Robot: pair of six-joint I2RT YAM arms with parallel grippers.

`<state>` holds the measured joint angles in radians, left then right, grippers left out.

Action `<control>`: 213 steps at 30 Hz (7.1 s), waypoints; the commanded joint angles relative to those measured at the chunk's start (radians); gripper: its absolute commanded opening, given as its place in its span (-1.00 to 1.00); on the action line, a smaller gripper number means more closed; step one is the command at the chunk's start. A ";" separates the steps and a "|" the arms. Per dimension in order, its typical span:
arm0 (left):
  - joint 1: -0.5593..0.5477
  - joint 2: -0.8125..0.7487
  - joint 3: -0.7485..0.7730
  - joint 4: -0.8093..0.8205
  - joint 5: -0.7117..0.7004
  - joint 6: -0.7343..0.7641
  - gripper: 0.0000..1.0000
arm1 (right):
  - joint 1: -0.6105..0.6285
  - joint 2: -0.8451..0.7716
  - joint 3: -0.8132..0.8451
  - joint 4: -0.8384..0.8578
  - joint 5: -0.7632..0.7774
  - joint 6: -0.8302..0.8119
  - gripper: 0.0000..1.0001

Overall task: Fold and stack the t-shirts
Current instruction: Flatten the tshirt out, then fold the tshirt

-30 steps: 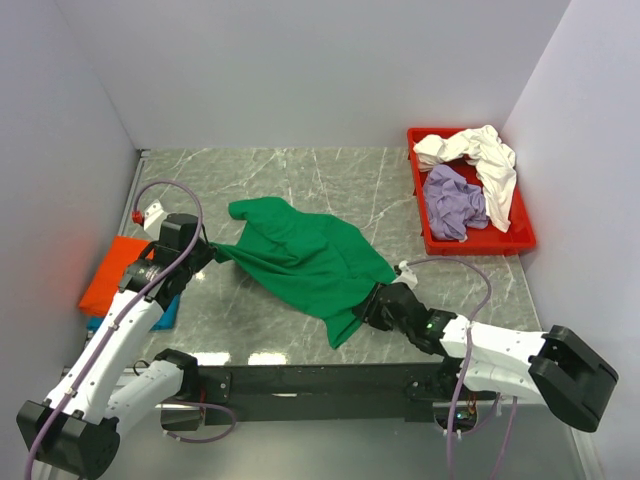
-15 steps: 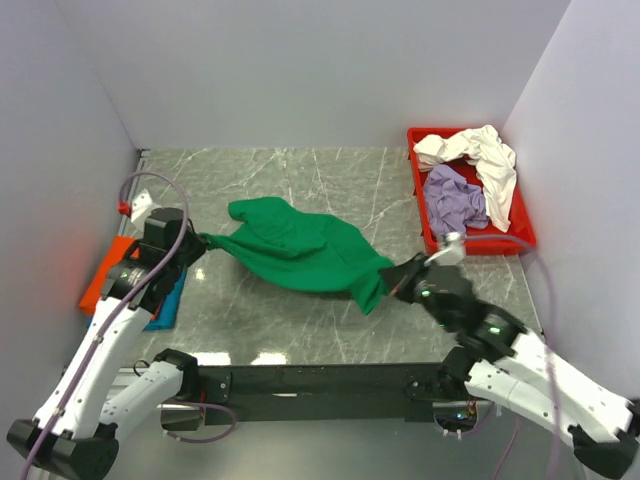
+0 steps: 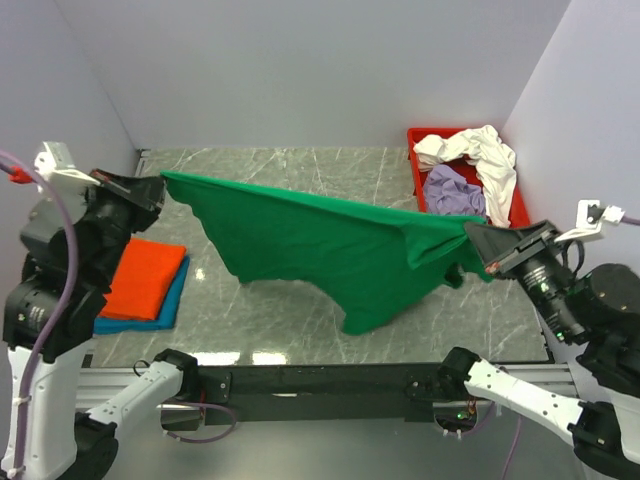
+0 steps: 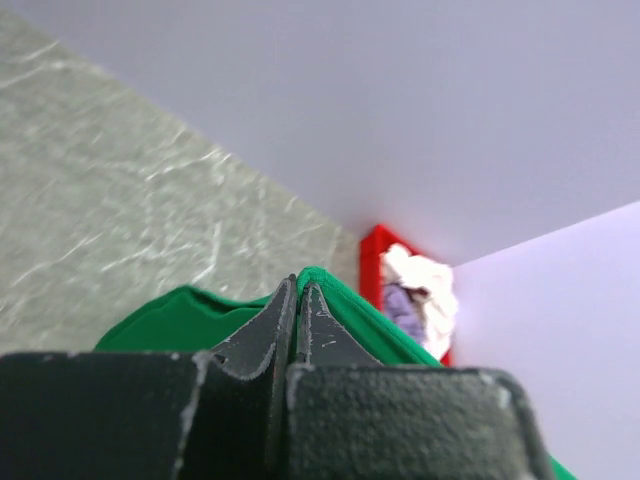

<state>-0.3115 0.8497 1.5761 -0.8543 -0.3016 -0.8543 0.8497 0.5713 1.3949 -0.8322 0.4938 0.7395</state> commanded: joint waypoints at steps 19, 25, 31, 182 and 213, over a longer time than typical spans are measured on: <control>0.070 0.534 0.186 0.392 0.010 0.116 -0.99 | -0.523 0.704 0.393 0.281 -0.547 -0.242 -1.00; 0.201 0.880 0.631 0.319 0.122 0.170 -0.99 | -0.600 1.022 0.861 0.254 -0.598 -0.239 -1.00; 0.342 0.863 0.736 0.386 0.308 0.129 -0.99 | -0.636 1.022 1.020 0.293 -0.624 -0.195 -1.00; 0.152 0.508 -0.671 0.334 -0.231 -0.367 -0.99 | -0.340 0.448 -0.610 0.271 -0.495 -0.025 -1.00; 0.163 0.848 -0.384 0.322 -0.235 -0.374 -0.99 | -0.574 0.895 -0.209 0.332 -0.414 -0.189 -1.00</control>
<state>-0.1547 1.6791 1.1336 -0.5346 -0.5205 -1.2198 0.2836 1.4425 1.1191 -0.5026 0.0525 0.5808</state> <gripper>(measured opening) 0.024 0.010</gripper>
